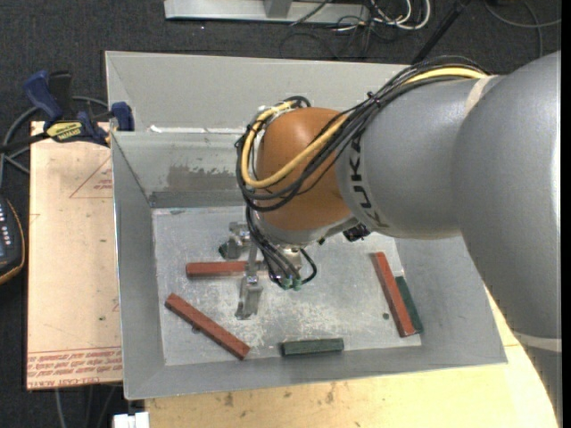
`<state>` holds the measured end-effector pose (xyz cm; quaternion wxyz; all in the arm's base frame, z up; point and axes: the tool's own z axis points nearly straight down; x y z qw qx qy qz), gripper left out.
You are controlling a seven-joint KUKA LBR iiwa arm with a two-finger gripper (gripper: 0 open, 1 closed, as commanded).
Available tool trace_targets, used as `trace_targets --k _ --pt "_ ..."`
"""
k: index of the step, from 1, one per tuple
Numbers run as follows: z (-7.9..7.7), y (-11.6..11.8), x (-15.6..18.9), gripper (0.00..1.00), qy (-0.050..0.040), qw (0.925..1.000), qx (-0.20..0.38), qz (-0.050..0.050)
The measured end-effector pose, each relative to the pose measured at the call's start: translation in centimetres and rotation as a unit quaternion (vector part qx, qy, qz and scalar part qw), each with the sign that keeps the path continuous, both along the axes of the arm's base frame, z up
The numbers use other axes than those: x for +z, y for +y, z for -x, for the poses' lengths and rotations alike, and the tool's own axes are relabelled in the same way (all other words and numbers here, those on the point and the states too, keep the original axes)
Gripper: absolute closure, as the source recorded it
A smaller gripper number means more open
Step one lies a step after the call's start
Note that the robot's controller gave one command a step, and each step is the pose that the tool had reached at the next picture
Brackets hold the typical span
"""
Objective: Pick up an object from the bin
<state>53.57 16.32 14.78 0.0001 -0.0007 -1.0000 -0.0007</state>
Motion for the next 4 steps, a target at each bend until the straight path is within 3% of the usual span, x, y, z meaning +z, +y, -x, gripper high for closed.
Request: trace_targets --k 1,2,3,4 --pt "-4.7 -2.7 -7.9 0.0 -0.0033 0.9995 0.032 0.0" --pt "-4.7 -2.5 -7.4 1.0 -0.0043 0.9994 0.033 -0.001" --pt "-4.6 -2.6 -7.6 0.0 -0.0023 0.9994 0.033 -0.001" --pt "-10.3 3.5 -7.5 0.0 -0.0046 0.9971 0.076 -0.001"
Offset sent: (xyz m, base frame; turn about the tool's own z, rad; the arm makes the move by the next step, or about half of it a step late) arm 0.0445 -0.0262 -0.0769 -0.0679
